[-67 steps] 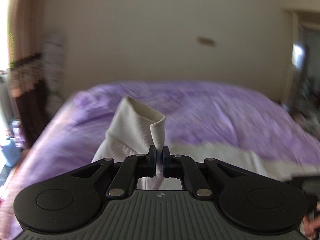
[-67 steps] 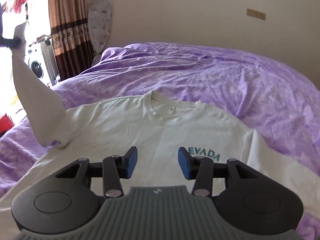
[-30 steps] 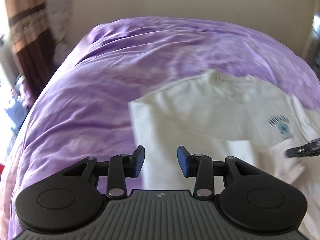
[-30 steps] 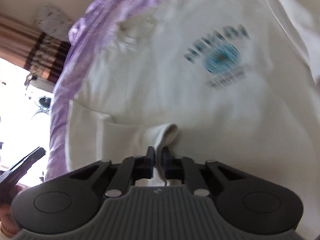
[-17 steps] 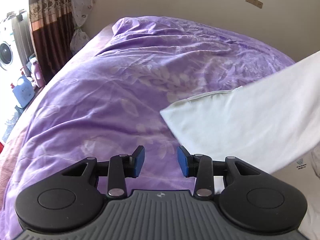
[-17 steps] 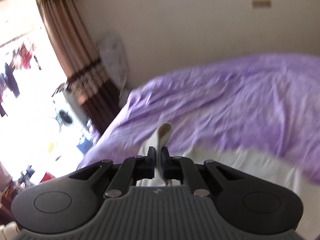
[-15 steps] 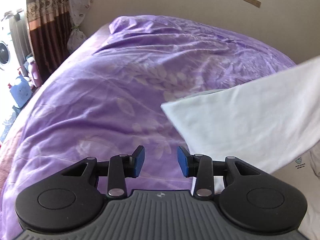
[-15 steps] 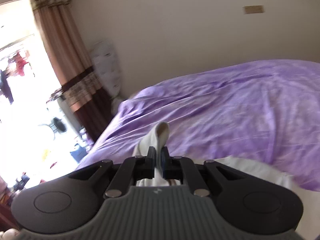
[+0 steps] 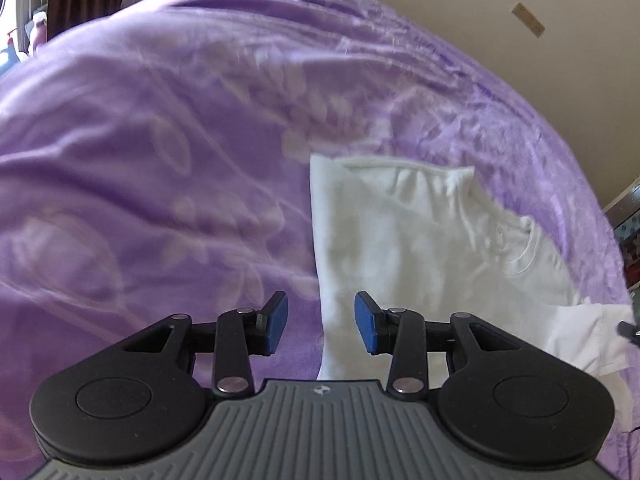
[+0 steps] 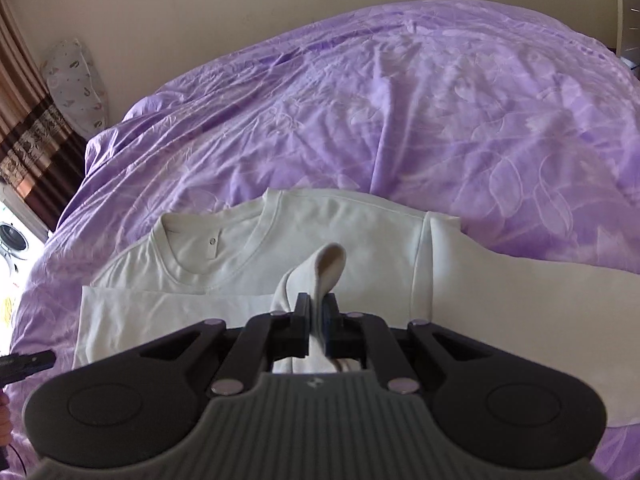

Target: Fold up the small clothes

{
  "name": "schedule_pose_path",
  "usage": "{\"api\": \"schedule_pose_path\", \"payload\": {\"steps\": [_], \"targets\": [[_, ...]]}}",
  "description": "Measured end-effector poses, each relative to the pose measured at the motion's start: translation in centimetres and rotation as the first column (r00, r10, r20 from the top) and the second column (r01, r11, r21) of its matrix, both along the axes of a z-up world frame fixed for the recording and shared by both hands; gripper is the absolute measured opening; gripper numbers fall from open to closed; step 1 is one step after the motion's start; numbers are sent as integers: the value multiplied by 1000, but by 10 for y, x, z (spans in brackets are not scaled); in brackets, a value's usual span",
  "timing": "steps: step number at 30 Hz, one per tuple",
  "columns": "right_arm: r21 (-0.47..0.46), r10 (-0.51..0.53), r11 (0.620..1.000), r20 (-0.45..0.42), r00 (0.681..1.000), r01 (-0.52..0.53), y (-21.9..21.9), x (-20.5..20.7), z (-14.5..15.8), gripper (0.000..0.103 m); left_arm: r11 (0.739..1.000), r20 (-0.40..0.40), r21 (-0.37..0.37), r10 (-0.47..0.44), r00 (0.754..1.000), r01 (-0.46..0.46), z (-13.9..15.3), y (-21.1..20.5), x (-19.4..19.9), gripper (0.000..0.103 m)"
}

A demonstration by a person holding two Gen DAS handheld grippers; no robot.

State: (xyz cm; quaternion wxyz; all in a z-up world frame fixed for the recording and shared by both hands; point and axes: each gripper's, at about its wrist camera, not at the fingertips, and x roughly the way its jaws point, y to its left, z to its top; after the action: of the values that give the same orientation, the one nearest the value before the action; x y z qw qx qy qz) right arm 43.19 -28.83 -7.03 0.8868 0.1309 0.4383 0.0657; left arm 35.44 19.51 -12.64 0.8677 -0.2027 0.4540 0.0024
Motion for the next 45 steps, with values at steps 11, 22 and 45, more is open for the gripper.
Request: {"api": "schedule_pose_path", "payload": {"steps": [11, 22, 45], "targets": [[-147, -18, 989, -68, 997, 8, -21, 6, -46, 1, 978, -73, 205, -30, 997, 44, -24, -27, 8, 16], [16, -92, 995, -166, 982, 96, -50, -8, -63, 43, 988, -55, 140, -57, 997, 64, -3, -21, -16, 10], [-87, 1, 996, -96, 995, -9, -20, -43, -61, 3, 934, -118, 319, -126, 985, 158, 31, -39, -62, 15]]}}
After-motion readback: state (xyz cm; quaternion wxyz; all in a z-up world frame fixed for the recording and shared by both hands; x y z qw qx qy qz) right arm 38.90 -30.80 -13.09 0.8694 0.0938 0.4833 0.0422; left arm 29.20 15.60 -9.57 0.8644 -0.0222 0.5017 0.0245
